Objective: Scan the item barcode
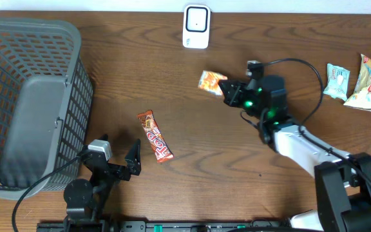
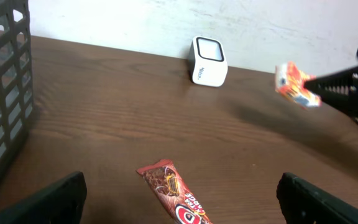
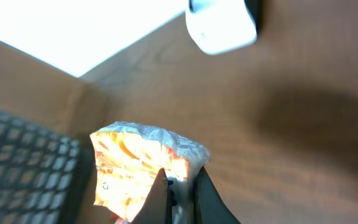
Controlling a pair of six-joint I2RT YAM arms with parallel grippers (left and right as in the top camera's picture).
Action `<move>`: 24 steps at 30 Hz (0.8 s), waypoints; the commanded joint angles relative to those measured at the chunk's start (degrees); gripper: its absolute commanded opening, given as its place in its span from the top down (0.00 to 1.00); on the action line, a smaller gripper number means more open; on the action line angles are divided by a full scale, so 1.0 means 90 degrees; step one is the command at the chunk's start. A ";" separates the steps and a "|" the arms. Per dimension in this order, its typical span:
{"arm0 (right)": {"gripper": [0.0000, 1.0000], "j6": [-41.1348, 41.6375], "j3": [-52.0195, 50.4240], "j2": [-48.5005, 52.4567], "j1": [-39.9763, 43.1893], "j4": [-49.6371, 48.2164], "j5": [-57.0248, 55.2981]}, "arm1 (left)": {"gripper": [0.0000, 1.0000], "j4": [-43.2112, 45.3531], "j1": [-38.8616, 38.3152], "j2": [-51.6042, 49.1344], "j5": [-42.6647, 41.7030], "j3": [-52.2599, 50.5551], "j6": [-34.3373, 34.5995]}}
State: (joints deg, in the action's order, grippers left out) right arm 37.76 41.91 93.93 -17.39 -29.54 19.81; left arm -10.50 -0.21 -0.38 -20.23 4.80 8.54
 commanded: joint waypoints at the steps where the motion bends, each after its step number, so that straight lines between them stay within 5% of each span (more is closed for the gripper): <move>1: 0.99 -0.1355 0.0046 0.0058 -0.0498 -0.0478 -0.2006 | 0.02 -0.0158 0.0015 0.0005 0.0017 -0.0102 -0.0109; 6: 0.99 -0.1875 0.0046 0.0556 -0.0877 -0.1902 -0.3524 | 0.02 -0.0158 0.0015 0.0005 0.0015 -0.0102 -0.0109; 14: 0.99 -0.2650 0.0605 0.2205 -0.0823 -0.4697 -0.3546 | 0.02 -0.0158 0.0015 0.0005 0.0017 -0.0102 -0.0109; 24: 0.99 -0.4019 0.3325 0.3842 -0.0804 -0.3922 -0.3473 | 0.02 -0.0158 0.0015 0.0005 0.0015 -0.0102 -0.0109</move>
State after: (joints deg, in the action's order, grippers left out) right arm 7.86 64.64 125.19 -24.93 -67.26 -10.61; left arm -10.50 -0.21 -0.38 -20.23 4.80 8.54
